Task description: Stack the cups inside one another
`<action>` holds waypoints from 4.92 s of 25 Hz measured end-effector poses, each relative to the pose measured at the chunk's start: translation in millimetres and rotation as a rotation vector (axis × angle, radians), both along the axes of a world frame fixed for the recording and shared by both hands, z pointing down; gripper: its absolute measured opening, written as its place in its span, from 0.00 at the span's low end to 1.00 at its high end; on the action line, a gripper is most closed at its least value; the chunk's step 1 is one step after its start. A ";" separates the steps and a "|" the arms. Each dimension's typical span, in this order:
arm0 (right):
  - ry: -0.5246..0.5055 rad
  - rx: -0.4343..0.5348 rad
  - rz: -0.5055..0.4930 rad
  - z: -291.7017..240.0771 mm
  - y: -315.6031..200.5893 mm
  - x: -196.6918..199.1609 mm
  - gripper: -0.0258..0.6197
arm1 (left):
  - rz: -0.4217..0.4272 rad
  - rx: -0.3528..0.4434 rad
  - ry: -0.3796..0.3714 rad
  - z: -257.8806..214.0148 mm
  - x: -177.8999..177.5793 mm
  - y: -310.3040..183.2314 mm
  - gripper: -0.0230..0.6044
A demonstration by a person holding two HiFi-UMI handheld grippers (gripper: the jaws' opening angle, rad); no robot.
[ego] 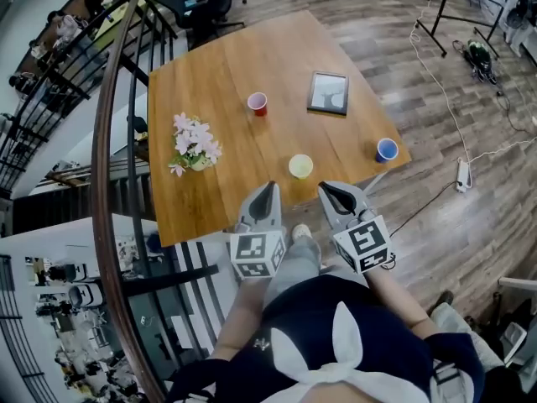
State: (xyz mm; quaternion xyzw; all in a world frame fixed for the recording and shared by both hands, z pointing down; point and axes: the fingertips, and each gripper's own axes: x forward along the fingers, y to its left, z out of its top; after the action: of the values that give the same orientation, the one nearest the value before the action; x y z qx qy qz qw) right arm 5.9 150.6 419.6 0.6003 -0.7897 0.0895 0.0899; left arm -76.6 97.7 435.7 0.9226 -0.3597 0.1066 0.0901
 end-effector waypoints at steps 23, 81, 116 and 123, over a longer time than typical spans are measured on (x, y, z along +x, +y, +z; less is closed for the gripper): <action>0.075 -0.139 0.205 36.1 -65.2 90.7 0.20 | 0.059 -0.073 0.007 26.7 32.1 -80.0 0.07; 0.037 -0.604 0.674 223.7 -39.8 294.6 0.55 | 0.169 -0.160 -0.080 86.2 69.1 -143.3 0.07; 0.164 -0.340 0.255 89.4 -185.5 240.6 0.55 | -0.190 -0.154 -0.006 52.6 11.2 -174.1 0.06; 0.156 -0.284 0.142 64.3 -204.5 217.1 0.55 | -0.252 -0.144 0.002 42.0 8.3 -177.1 0.06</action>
State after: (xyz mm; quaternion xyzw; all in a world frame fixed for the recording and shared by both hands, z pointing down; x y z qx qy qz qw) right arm 223.0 -53.9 484.0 0.6411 -0.7153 0.1595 0.2280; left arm -68.3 -79.3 477.7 0.8614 -0.4639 0.1189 0.1692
